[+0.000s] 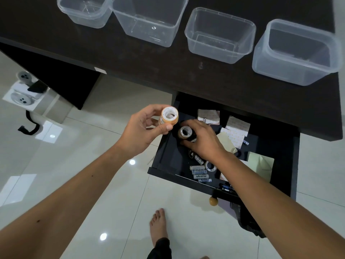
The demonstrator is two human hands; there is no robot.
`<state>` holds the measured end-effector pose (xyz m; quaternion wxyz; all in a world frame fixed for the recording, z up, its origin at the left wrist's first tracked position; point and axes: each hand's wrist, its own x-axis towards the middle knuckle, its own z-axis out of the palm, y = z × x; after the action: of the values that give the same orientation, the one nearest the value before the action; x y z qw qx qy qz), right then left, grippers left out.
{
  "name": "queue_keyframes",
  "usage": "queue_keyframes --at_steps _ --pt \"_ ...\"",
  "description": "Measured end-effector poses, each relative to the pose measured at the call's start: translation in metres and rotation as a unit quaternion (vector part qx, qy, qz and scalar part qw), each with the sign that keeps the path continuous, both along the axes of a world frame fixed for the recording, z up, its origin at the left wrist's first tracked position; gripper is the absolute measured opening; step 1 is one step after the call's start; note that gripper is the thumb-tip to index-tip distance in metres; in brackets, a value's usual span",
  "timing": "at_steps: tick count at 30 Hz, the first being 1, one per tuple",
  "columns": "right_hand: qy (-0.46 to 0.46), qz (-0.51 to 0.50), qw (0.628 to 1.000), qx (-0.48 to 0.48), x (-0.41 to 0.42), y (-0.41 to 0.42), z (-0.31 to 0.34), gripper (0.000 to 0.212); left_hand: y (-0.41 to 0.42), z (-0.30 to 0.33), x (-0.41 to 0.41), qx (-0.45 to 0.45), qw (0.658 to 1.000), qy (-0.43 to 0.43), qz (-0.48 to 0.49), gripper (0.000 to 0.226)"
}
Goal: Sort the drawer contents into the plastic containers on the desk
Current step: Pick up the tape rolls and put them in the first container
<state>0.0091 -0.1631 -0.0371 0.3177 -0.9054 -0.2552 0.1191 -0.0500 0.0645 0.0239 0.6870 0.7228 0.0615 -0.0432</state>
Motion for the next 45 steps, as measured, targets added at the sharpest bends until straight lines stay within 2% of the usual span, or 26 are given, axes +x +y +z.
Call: queue_keyframes --at_steps 4,11,14,18,25,45 --pt "0.008 -0.001 1.0 0.024 0.006 -0.002 0.008 0.044 -0.001 0.001 0.001 -0.001 1.0 0.0 0.003 0.047" --pt "0.05 -0.043 0.995 0.071 0.02 -0.031 0.031 0.056 -0.003 0.001 0.003 -0.001 1.0 -0.01 0.001 0.046" --pt "0.062 -0.014 0.997 0.051 0.017 -0.048 0.041 0.056 -0.006 0.0 0.004 -0.008 1.0 -0.012 0.0 0.046" --pt "0.065 0.036 0.997 0.009 -0.001 -0.074 0.046 0.044 -0.012 0.002 0.005 -0.013 1.0 -0.015 -0.01 0.045" --pt "0.097 0.088 0.99 -0.057 -0.029 -0.108 0.042 0.042 -0.031 0.005 0.005 -0.021 0.999 -0.019 -0.029 0.046" --pt "0.06 0.096 0.987 -0.112 -0.045 -0.105 0.019 0.054 -0.054 0.0 -0.012 -0.037 0.998 -0.02 -0.049 0.049"
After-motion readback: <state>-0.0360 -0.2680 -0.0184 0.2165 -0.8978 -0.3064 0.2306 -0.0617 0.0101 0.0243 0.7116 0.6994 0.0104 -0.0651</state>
